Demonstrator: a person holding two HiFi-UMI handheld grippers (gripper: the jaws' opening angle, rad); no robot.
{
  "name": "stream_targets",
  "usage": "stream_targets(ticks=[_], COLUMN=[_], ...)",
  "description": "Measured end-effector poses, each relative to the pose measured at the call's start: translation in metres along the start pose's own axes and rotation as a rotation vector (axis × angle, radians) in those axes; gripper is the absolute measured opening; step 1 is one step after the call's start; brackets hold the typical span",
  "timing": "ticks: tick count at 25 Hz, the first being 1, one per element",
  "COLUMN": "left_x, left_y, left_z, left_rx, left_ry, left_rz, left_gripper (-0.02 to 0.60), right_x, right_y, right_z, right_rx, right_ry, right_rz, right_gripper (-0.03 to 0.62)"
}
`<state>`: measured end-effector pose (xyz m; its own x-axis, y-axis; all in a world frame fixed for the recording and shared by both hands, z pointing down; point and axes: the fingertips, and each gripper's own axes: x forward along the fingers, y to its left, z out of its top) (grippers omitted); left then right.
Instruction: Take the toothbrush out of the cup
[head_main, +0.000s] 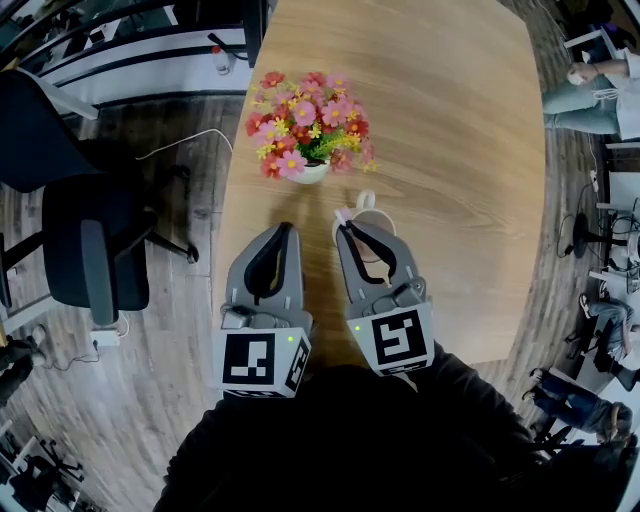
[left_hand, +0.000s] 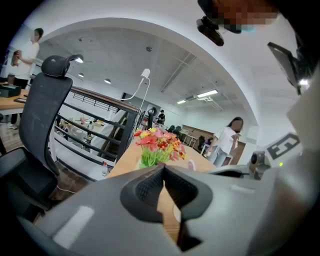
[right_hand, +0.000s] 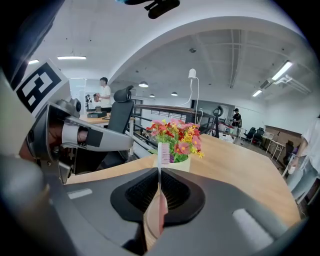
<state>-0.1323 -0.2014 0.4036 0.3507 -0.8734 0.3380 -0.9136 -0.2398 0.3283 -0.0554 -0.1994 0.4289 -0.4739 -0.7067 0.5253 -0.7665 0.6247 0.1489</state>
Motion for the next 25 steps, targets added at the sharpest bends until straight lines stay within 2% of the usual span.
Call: stream_targets(ticks=[12,25], left_x=[-0.008,-0.027], left_y=[-0.005,-0.033], left_z=[0.004,0.031], left_rx=[0.016,0.100], left_ry=[-0.013,-0.052], left_rz=[0.000,-0.050], left_gripper=[0.008,0.008], right_x=[-0.009,-0.042], right_y=[-0.004,-0.023], right_z=[0.002,0.029], right_rx=[0.040,0.128], right_ry=[-0.027,-0.154], right_rz=[-0.015,-0.099], right_gripper=[0.021,0.021])
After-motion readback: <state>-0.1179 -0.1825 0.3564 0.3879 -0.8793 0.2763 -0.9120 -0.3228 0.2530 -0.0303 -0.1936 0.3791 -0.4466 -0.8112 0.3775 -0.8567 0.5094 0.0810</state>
